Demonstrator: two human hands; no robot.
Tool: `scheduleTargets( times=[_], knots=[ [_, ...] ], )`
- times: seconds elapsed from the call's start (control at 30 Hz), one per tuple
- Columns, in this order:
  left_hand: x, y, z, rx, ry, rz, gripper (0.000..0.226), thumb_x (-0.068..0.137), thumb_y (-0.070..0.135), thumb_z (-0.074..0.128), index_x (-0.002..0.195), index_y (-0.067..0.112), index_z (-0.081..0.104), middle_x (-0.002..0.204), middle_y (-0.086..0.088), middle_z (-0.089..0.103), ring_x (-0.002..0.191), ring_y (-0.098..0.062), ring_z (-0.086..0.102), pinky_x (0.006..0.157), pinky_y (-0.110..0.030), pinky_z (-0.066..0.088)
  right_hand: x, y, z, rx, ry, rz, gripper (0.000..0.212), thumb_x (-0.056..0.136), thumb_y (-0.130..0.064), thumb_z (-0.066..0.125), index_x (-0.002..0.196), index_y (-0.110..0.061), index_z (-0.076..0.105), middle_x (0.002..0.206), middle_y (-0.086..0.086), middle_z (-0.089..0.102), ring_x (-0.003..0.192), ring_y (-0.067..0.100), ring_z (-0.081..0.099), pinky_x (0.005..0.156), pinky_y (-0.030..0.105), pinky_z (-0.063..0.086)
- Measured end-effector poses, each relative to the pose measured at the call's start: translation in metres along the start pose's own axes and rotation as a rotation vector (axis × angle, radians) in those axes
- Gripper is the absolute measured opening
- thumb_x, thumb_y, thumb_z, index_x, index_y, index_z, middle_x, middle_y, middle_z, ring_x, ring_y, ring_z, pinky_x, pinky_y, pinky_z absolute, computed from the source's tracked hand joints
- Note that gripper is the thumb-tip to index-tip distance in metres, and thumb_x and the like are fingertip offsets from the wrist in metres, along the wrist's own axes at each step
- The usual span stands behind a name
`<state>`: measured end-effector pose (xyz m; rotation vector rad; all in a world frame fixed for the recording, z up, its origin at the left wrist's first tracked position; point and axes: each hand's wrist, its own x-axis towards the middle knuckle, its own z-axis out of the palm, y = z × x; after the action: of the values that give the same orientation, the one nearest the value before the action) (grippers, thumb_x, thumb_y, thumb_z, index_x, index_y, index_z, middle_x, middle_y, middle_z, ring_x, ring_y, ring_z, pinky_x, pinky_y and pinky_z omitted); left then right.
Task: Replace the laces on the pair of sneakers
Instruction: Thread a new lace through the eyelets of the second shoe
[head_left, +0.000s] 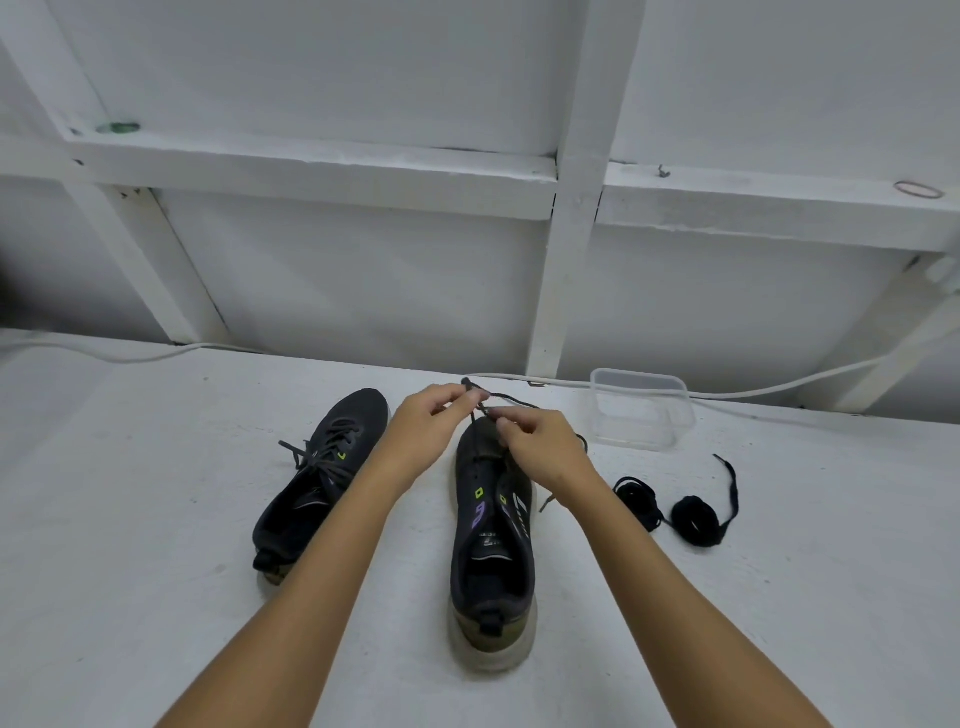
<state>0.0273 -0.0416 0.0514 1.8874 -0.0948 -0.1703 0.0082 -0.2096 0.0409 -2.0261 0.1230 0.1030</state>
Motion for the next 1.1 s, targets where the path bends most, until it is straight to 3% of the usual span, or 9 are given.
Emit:
scheduleTargets(
  times=[0.17,0.27,0.4,0.53,0.67,0.77,0.9,1.03,1.1],
  knots=[
    [0.006,0.009,0.003,0.06,-0.064,0.051,0.023,0.099,0.043,0.056,0.114,0.039,0.075,0.121,0.021,0.066,0.116,0.004,0.056,0.095,-0.017,0.039,-0.003,-0.005,0.0,0.057,-0.209,0.01,0.016,0.092,-0.023,0.07,0.105,-0.024,0.08,0.09,-0.013,0.076,0.085,-0.001,0.07,0.083,0.018,0.053],
    [0.007,0.009,0.003,0.124,-0.069,0.046,0.027,0.1,0.046,0.053,0.116,0.04,0.074,0.119,0.023,0.069,0.112,0.006,0.057,0.09,-0.013,0.039,-0.002,-0.002,0.0,0.06,-0.176,-0.021,0.008,0.092,-0.026,0.072,0.095,-0.023,0.079,0.09,-0.007,0.078,0.088,0.01,0.073,0.086,0.027,0.056],
    [0.004,0.004,-0.005,0.353,-0.095,-0.002,0.043,0.103,0.051,0.042,0.099,0.024,0.075,0.085,0.006,0.073,0.079,-0.01,0.058,0.069,-0.021,0.042,-0.005,-0.005,-0.008,0.266,-0.09,0.049,0.012,0.1,-0.024,0.062,0.093,-0.02,0.071,0.078,-0.015,0.074,0.071,0.001,0.063,0.068,0.019,0.045],
    [0.003,0.004,-0.025,0.556,-0.108,-0.014,0.051,0.095,0.062,0.051,0.073,0.021,0.073,0.057,0.005,0.049,0.056,-0.011,0.046,0.06,-0.028,0.036,-0.005,-0.01,-0.026,0.519,-0.119,0.13,0.016,0.102,-0.027,0.057,0.091,-0.02,0.066,0.095,-0.01,0.075,0.09,0.007,0.066,0.082,0.033,0.045],
    [0.003,0.023,-0.046,0.404,0.035,-0.022,0.057,0.091,0.061,0.059,0.062,0.012,0.053,0.051,0.01,0.042,0.05,-0.008,0.038,0.059,-0.028,0.032,0.0,-0.026,-0.051,0.834,-0.082,0.149,0.023,0.102,-0.031,0.051,0.082,-0.023,0.059,0.074,-0.007,0.064,0.084,0.011,0.06,0.079,0.036,0.04],
    [0.001,0.039,-0.052,0.288,0.035,-0.009,0.049,0.095,0.053,0.06,0.067,0.013,0.06,0.043,0.015,0.041,0.045,-0.003,0.038,0.057,-0.023,0.035,0.0,-0.042,-0.072,0.969,0.014,0.048,0.024,0.106,-0.035,0.042,0.102,-0.024,0.063,0.06,-0.007,0.052,0.074,0.011,0.06,0.074,0.033,0.041],
    [0.005,0.046,-0.059,0.005,-0.08,0.04,0.027,0.097,0.037,0.064,0.083,0.017,0.076,0.057,0.008,0.045,0.071,-0.014,0.047,0.076,-0.027,0.046,-0.001,-0.051,-0.092,0.753,0.202,-0.032,0.035,0.111,-0.039,0.027,0.128,-0.027,0.055,0.066,-0.003,0.065,0.075,0.014,0.068,0.071,0.035,0.055],
    [0.005,0.047,-0.06,0.076,-0.089,0.044,0.016,0.096,0.032,0.065,0.101,0.025,0.078,0.057,0.015,0.044,0.056,-0.005,0.039,0.06,-0.023,0.033,0.001,-0.03,-0.091,0.39,0.313,0.086,0.033,0.108,-0.024,0.039,0.141,-0.029,0.042,0.103,0.006,0.071,0.075,0.017,0.072,0.066,0.039,0.062],
    [0.004,0.048,-0.059,0.121,-0.05,0.047,0.015,0.095,0.036,0.065,0.1,0.028,0.078,0.058,0.018,0.049,0.059,-0.005,0.042,0.061,-0.023,0.034,0.002,-0.01,-0.086,0.118,0.274,0.188,0.03,0.102,-0.019,0.045,0.13,-0.018,0.054,0.109,0.009,0.071,0.069,0.017,0.074,0.059,0.035,0.061]
  ],
)
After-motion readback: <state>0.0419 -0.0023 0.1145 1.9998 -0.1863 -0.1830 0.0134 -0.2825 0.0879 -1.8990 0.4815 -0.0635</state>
